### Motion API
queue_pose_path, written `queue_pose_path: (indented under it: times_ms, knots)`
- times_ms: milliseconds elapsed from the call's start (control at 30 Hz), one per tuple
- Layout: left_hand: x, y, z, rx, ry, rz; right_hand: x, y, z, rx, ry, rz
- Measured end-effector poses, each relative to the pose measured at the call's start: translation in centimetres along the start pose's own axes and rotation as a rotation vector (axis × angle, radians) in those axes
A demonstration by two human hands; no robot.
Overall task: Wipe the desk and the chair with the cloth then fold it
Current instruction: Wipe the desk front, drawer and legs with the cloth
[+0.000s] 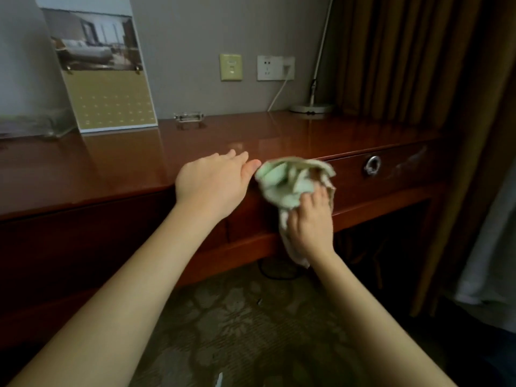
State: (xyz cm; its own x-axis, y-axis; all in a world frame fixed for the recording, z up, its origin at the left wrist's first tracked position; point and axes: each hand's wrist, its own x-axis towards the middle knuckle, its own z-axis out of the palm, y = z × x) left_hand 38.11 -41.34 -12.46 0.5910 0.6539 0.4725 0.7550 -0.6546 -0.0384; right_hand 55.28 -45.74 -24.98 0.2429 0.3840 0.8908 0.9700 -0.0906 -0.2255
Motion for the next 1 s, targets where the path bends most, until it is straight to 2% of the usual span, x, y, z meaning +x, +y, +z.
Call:
queue_pose_path:
  times_ms: [67, 100, 200, 300, 333, 433, 500, 567, 633, 700, 833, 900, 1000]
  knots:
    - [0.1, 0.7, 0.1, 0.012, 0.006, 0.001, 1.3, 2.6, -1.1, 0.112, 0.032, 0.347]
    - [0.1, 0.9, 0.1, 0.015, 0.009, -0.004, 1.7, 3.8, -1.5, 0.163, 0.055, 0.446]
    - [0.0, 1.0, 0.0, 0.018, 0.006, -0.023, 1.7, 4.4, -1.8, 0.218, 0.095, 0.474]
    - [-0.1, 1.2, -0.1, 0.020, 0.005, -0.035, -0.3, 2.0, -1.0, 0.212, -0.029, 0.495]
    - [-0.1, 1.3, -0.1, 0.017, 0.004, -0.041, -1.3, 0.7, -0.7, 0.198, -0.086, 0.401]
    - [-0.1, 1.1, -0.3, -0.014, -0.017, -0.058, -2.9, -3.6, 0.1, 0.101, -0.207, -0.235]
    - [-0.1, 1.1, -0.5, -0.021, -0.017, -0.058, -2.9, -5.7, 0.3, 0.125, -0.277, -0.517]
    - [-0.3, 1.0, -0.8, -0.011, -0.006, -0.065, -2.2, -6.1, 0.0, 0.161, -0.278, -0.574]
    - [-0.6, 1.0, -1.0, -0.009, -0.006, -0.070, -1.6, -4.3, -0.1, 0.145, -0.190, -0.577]
    - [-1.0, 1.0, -1.0, -0.019, 0.002, -0.072, -0.8, -1.7, -0.1, 0.073, -0.105, -0.435]
    - [-1.6, 1.8, -0.9, 0.016, 0.031, -0.078, -0.9, 2.4, -0.5, 0.152, -0.006, 0.225]
    - [-1.2, 2.7, -0.7, 0.040, 0.023, -0.077, -1.6, 3.8, -0.7, 0.251, -0.003, 0.357]
    - [0.7, 5.1, 0.0, 0.044, 0.014, -0.007, -1.9, 5.2, -1.0, 0.354, 0.076, 0.435]
